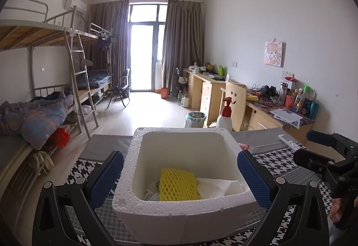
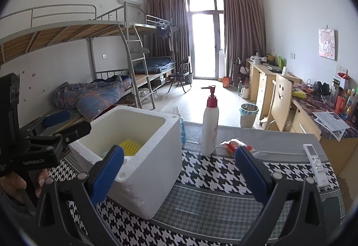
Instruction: Organize soft objects
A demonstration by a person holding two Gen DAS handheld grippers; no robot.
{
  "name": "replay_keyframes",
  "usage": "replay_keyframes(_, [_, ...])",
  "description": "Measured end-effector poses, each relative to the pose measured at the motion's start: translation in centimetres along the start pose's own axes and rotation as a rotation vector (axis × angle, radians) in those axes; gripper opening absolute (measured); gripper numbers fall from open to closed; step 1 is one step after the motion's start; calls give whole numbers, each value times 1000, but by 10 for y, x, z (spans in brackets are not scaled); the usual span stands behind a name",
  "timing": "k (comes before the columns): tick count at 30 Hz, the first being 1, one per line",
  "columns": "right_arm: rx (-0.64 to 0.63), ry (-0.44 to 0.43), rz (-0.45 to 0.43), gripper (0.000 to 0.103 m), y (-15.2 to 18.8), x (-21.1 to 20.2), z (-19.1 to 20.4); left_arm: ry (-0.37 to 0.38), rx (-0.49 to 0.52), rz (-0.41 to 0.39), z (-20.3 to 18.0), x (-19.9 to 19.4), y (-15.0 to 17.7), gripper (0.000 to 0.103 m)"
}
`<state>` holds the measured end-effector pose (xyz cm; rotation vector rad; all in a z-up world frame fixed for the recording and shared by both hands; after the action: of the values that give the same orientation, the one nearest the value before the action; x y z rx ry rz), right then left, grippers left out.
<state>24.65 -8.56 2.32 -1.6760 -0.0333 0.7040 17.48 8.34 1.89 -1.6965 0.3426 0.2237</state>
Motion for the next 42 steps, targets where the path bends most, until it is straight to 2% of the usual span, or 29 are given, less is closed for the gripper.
replay_keyframes(19, [2,0,-45,101,3,-35,-1,-16,29,-41,-22,-33,1,102])
replay_keyframes(42, [-4,-11,-94,101,15,-66,5,10,33,-83,-45,-62,16,102])
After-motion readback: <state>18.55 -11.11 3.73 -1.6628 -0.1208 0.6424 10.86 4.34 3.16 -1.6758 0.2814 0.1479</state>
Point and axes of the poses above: each gripper's, at about its wrist camera, not at the fingertips, and x roughly the way its jaws point, z to its left, y to its underside, the point moved 4 cm from there along x, roughly the way its jaws point, and after that the axes turned 15 degrees about y, right-handed, at the moved point
